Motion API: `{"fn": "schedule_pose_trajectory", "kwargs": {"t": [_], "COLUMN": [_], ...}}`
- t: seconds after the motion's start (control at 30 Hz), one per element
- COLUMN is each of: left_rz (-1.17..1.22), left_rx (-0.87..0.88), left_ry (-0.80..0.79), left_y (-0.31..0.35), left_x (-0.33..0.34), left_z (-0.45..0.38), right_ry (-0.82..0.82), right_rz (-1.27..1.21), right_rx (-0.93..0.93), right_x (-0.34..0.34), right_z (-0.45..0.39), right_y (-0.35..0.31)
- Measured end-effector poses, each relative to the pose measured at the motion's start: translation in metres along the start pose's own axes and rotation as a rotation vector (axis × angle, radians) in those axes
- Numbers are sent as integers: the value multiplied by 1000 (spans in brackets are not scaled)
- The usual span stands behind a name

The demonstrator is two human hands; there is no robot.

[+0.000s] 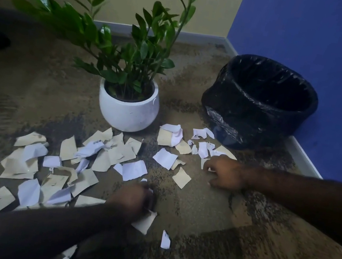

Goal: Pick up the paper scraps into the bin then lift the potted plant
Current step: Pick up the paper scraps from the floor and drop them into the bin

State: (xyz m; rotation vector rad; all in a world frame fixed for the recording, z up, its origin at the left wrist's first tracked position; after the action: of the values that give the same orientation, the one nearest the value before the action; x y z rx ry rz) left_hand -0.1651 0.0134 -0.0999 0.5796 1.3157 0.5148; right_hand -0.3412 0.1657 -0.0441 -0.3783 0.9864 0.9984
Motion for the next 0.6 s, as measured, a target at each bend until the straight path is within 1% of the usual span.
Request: {"fn": "schedule_pose_trajectory", "kwargs": {"t": [0.03, 0.1, 0.2, 0.3, 0.4, 0.5, 0.53, 0.6], "left_rz": [64, 193, 227, 215, 272, 348, 355, 332], "left_rx": [0, -7, -60, -52, -12, 7, -6, -61], "left_ry": [17, 99, 215, 298, 318, 324, 297, 190], "left_y": [-1, 0, -5, -3, 0, -4, -7, -15], "left_x": [-10, -28, -49, -67, -85, -94, -93, -85], "left_z": [-7, -18, -39, -64, -89, -110, -116, -127], "right_ry": [15, 64, 158, 178, 156, 126, 125, 146], "right_rz": [-21, -83, -183, -205, -179, -247, -267, -268], "right_rx": [36, 109, 178, 225, 249, 268, 267, 252], "right_x": [2, 6, 12, 19, 29, 39, 40, 38], "right_z": [-3, -8, -14, -21, -31, -42, -47, -57], "right_y": [6, 17, 31, 43, 52, 59, 60, 60]}}
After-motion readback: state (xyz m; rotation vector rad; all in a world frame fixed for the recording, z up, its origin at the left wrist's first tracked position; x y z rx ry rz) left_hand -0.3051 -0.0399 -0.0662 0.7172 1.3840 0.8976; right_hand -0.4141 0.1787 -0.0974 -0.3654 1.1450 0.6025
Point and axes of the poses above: each hand's wrist, its own z-axis away from the middle knuckle, its own x-axis out of the palm, y = z × x, the point moved 7 cm from there along -z, towards the middle knuckle, and after that the axes turned 15 degrees about z, right-handed, at the moved point
